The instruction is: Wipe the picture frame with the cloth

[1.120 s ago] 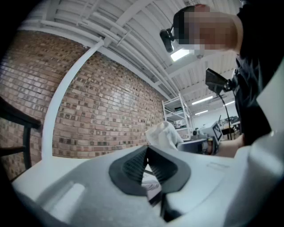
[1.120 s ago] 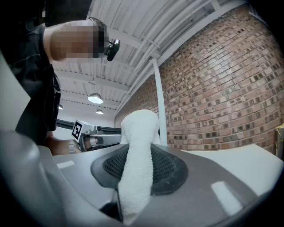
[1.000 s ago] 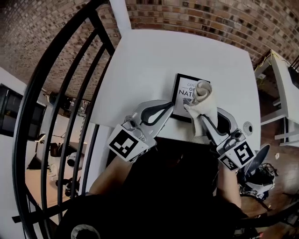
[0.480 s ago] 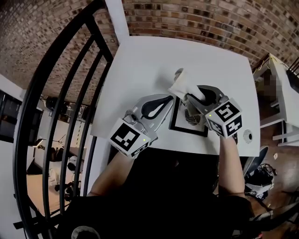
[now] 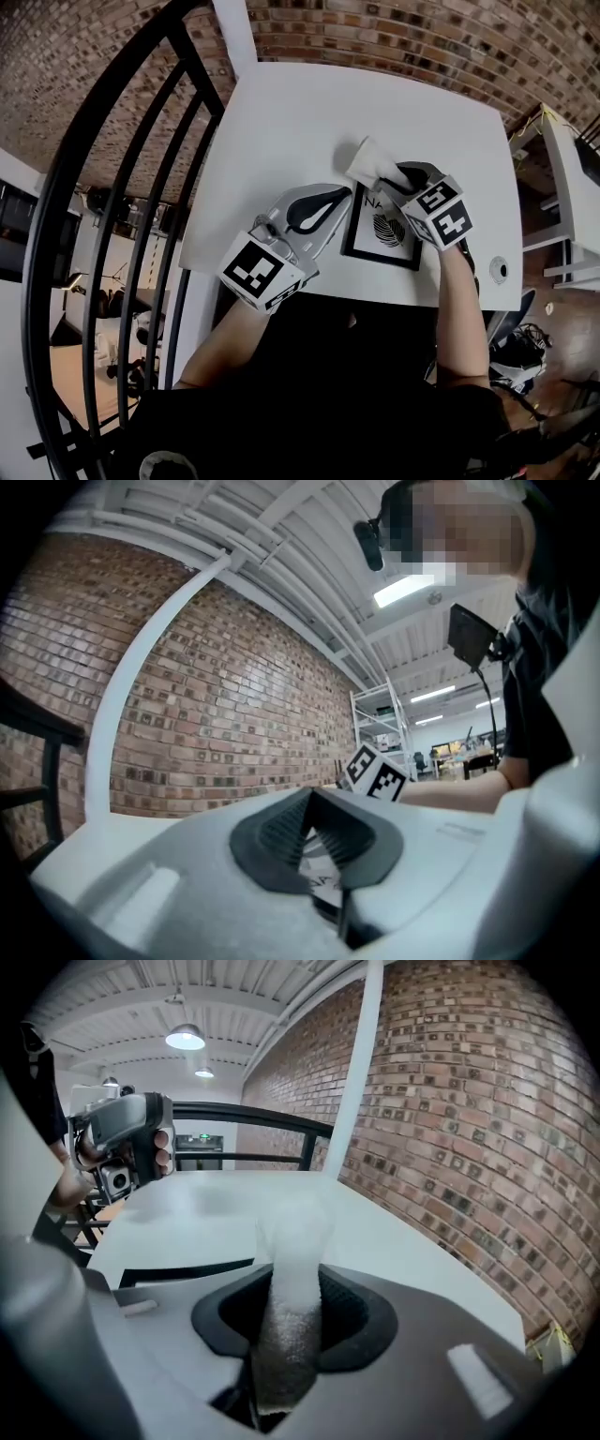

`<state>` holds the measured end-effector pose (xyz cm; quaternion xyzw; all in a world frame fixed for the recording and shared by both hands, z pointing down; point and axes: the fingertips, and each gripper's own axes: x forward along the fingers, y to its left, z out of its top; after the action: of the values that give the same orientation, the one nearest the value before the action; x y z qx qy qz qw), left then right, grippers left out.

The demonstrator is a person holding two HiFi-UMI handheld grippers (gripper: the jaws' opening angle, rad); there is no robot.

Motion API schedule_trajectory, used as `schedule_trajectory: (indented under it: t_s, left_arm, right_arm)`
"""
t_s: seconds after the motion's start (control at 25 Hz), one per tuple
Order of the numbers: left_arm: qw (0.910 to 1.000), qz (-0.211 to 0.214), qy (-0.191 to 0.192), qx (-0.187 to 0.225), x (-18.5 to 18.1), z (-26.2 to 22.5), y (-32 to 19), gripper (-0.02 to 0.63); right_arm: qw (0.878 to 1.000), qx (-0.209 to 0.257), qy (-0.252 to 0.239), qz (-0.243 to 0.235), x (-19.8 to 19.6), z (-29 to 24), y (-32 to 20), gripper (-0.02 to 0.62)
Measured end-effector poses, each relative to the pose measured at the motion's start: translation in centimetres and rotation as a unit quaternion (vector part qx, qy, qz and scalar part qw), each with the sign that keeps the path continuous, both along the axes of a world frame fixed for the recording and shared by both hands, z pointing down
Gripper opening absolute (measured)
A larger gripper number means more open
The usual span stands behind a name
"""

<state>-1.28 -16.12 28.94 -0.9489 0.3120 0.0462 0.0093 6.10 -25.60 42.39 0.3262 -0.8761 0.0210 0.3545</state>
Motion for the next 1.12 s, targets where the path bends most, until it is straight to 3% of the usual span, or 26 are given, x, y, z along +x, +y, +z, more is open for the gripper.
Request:
schedule_trajectory:
  t_s: [0.4,0.52,0.64,0.8,0.96,1.12]
  left_arm:
    - [0.9999,-0.004,-0.002,-0.010,-0.1,1.4,0.5,0.002]
    - [0.9999,-0.004,-0.010,-0.008,0.0,1.7,0.5,0.002]
    - [0.9998,-0.009,-0.014,-0.011,-0.3,1.6,0.4,0.002]
    - [0.9998,-0.009,-0.015,-0.012,-0.5,1.8,0.5,0.002]
    - [0.9996,-0.013,-0.016,-0.017,-0.3,1.9,0.6,0.002]
    - [0.9996,-0.007,-0.018,-0.020,0.3,2.1,1.1,0.002]
  right_arm:
    - [0.995,0.012,-0.011,0.099,12.0,-0.3,0.5,0.126]
    - [0.993,0.027,-0.036,0.111,13.2,-2.0,1.3,0.125]
    - [0.993,0.048,-0.051,0.091,10.9,-4.0,2.1,0.124]
    - [0.997,0.048,-0.060,0.023,3.8,-4.6,3.9,0.126]
    - [0.998,0.022,-0.028,-0.052,-2.8,-2.5,6.0,0.126]
    - [0.998,0.004,0.008,-0.068,-3.9,0.0,7.1,0.126]
